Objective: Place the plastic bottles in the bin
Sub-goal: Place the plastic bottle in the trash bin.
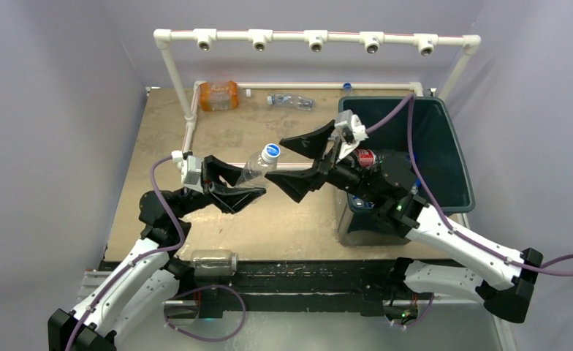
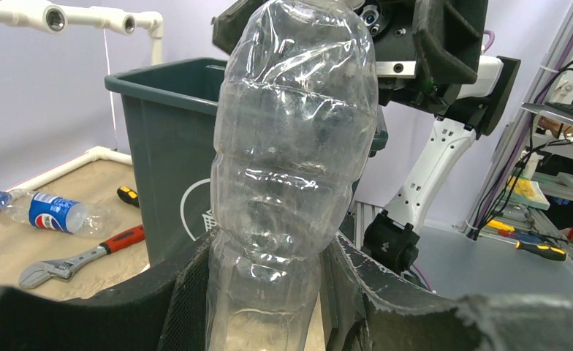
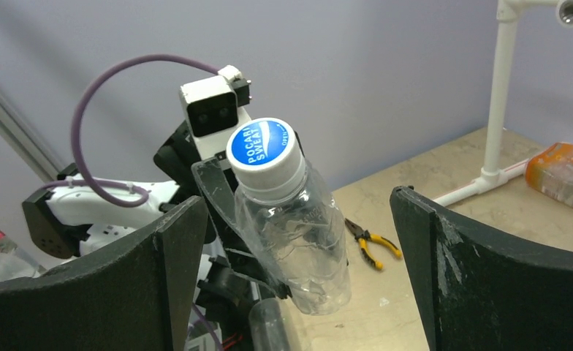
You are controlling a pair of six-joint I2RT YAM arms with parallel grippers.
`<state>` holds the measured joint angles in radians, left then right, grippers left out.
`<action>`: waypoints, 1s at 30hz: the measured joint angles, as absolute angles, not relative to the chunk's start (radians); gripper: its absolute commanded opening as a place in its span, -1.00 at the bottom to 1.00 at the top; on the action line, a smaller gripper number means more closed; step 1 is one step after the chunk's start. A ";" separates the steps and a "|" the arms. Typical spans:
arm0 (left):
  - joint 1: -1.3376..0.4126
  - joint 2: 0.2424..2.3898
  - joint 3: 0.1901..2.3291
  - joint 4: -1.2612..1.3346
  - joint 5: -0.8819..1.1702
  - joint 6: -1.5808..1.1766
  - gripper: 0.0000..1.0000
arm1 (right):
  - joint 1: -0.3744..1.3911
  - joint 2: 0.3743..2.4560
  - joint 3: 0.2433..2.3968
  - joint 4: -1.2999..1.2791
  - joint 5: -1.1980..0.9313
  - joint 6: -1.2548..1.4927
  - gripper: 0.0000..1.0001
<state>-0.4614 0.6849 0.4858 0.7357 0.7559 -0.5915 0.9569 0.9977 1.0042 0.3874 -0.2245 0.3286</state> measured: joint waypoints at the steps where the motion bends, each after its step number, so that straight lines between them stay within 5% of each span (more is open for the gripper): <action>1: -0.461 0.685 0.486 0.736 0.756 -0.591 -0.62 | 0.964 1.011 1.011 0.384 -0.220 0.324 0.93; 7: -0.461 0.685 0.486 0.735 0.756 -0.591 -0.62 | 0.988 1.081 1.074 0.358 -0.181 0.305 0.77; 13: -0.461 0.684 0.486 0.723 0.754 -0.591 -0.62 | 0.995 1.106 1.100 0.359 -0.167 0.294 0.22; 17: -0.461 0.684 0.485 0.716 0.752 -0.591 -0.62 | 1.001 1.108 1.102 0.359 -0.167 0.292 0.55; 21: -0.464 0.683 0.485 0.717 0.752 -0.591 -0.62 | 1.001 1.108 1.102 0.360 -0.152 0.292 0.46; 27: -0.465 0.683 0.484 0.712 0.749 -0.591 -0.53 | 1.004 1.113 1.102 0.379 -0.151 0.305 -0.42; 30: -0.466 0.682 0.484 0.699 0.744 -0.600 -0.04 | 1.003 1.114 1.102 0.386 -0.149 0.290 -1.00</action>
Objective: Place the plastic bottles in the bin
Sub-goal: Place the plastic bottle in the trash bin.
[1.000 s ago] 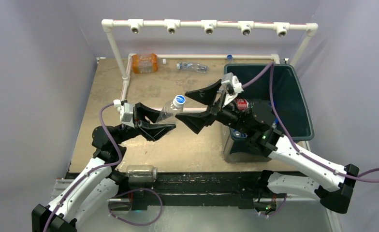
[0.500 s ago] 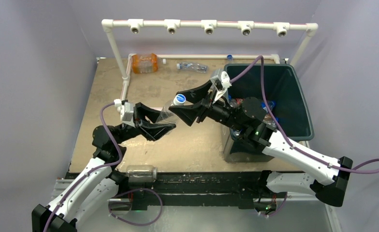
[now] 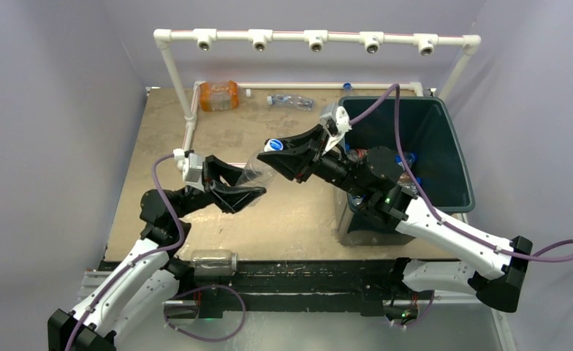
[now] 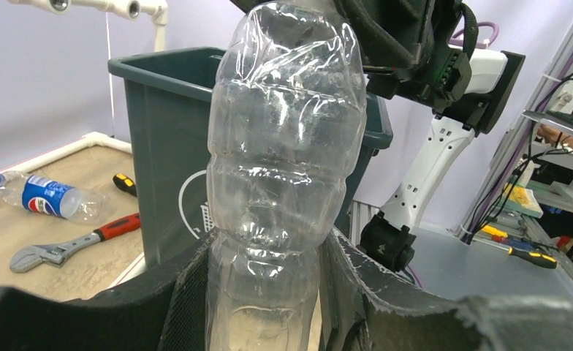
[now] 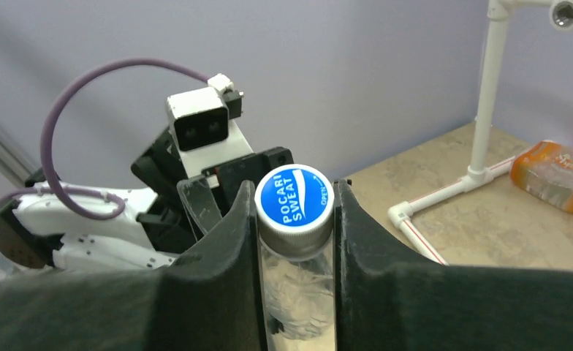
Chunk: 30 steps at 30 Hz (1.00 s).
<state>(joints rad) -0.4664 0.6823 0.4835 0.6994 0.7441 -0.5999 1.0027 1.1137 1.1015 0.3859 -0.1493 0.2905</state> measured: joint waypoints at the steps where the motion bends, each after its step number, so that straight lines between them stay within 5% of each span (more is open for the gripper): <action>1: -0.467 0.682 0.484 0.696 0.741 -0.603 0.13 | 1.001 1.114 1.102 0.386 -0.151 0.287 -1.00; 8: -0.474 0.678 0.500 0.599 0.735 -0.559 0.97 | 1.001 1.117 1.102 0.377 -0.150 0.294 -1.00; 19: -0.474 0.593 0.505 0.488 0.590 -0.514 0.98 | 1.001 1.071 1.137 0.284 -0.086 0.252 -1.00; 30: -0.474 0.523 0.505 0.446 0.462 -0.466 0.98 | 1.001 0.964 1.571 0.062 0.352 0.008 -1.00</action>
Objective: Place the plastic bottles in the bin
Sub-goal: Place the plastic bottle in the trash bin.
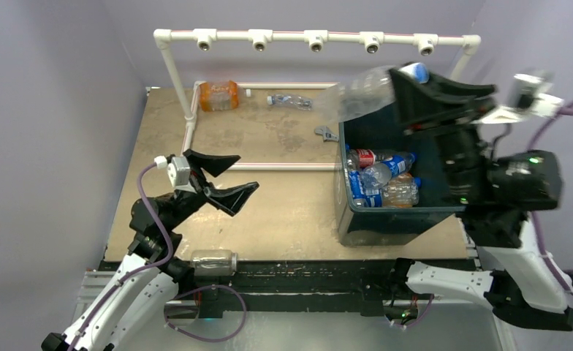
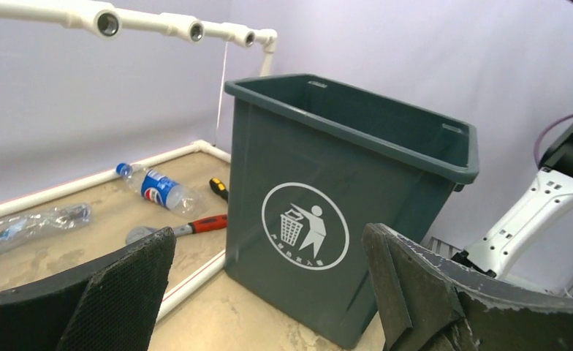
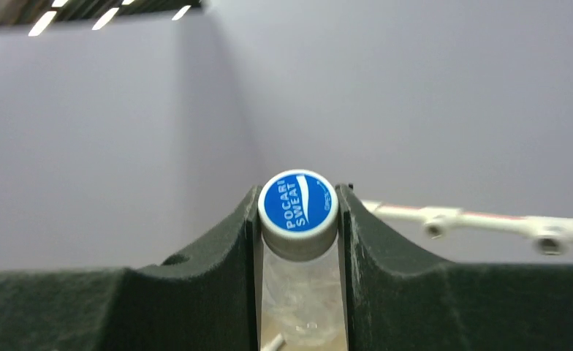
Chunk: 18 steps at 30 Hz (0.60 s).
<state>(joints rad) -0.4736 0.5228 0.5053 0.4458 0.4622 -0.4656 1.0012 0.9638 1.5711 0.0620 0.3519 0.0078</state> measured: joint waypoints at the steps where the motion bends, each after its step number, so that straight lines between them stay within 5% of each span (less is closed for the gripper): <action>1: -0.474 0.524 0.506 0.436 0.455 -0.460 0.98 | 1.001 0.946 1.585 0.060 0.418 -0.022 -1.00; 9: -0.474 0.529 0.534 0.345 0.370 -0.426 0.98 | 1.000 0.917 1.448 0.136 0.921 -0.285 -1.00; 18: -0.474 0.529 0.538 0.312 0.334 -0.424 0.99 | 0.830 1.026 1.271 -0.009 1.046 -0.278 -1.00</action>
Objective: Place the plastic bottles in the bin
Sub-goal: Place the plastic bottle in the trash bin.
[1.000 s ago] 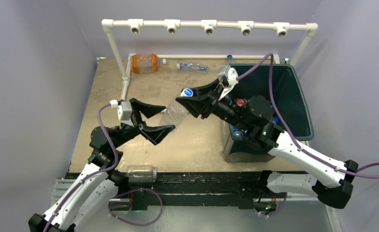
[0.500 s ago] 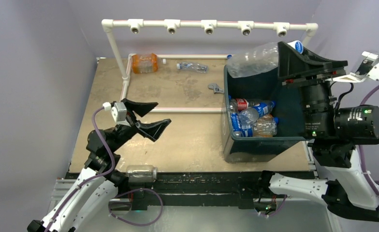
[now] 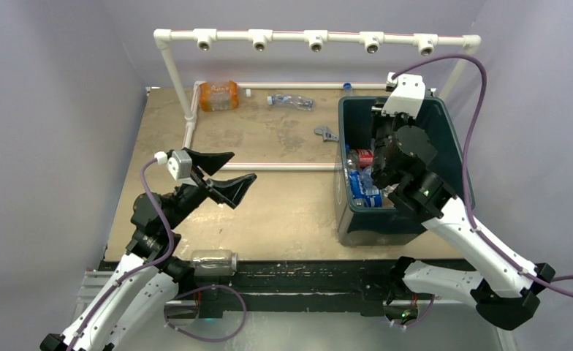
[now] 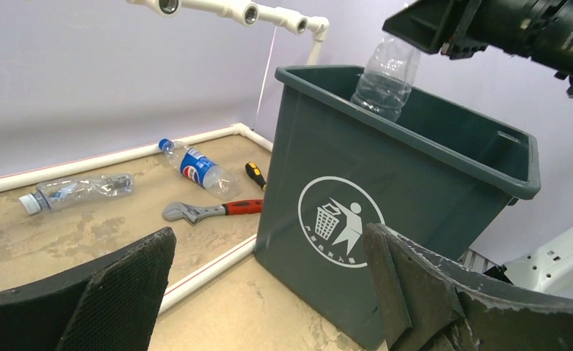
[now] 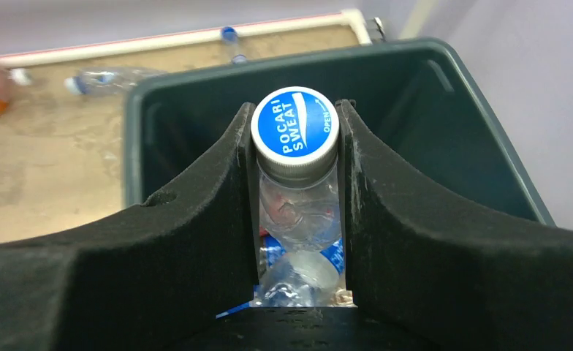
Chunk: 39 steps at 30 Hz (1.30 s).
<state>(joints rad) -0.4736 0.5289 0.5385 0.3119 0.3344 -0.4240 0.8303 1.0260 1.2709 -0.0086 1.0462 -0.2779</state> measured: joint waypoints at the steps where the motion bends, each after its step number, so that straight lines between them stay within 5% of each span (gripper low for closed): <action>1: -0.474 0.529 0.538 0.311 0.332 -0.424 0.99 | 0.812 1.026 1.261 -0.028 1.055 -0.266 -1.00; 13: -0.474 0.554 0.538 0.305 0.324 -0.423 0.99 | 0.752 0.896 1.177 -0.216 1.087 0.013 -0.93; 16: -0.474 0.559 0.538 0.305 0.324 -0.424 0.98 | 0.746 0.873 1.141 -0.316 1.047 0.134 0.22; 19: -0.474 0.561 0.538 0.304 0.324 -0.424 0.98 | 0.744 0.894 1.131 -0.421 0.985 0.226 0.73; 26: -0.475 0.561 0.539 0.294 0.321 -0.424 0.99 | 0.745 0.916 1.209 -0.541 0.824 0.303 0.97; 33: -0.479 0.563 0.547 0.279 0.313 -0.422 0.98 | 0.745 0.876 1.459 -0.517 0.582 0.306 0.98; 39: -0.479 0.571 0.548 0.270 0.308 -0.422 0.99 | 0.745 0.939 1.453 -0.524 0.470 0.303 0.98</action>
<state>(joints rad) -0.4793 0.5709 0.5480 0.2699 0.3084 -0.4217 0.7452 0.9386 1.4528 -0.5240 0.4702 0.3027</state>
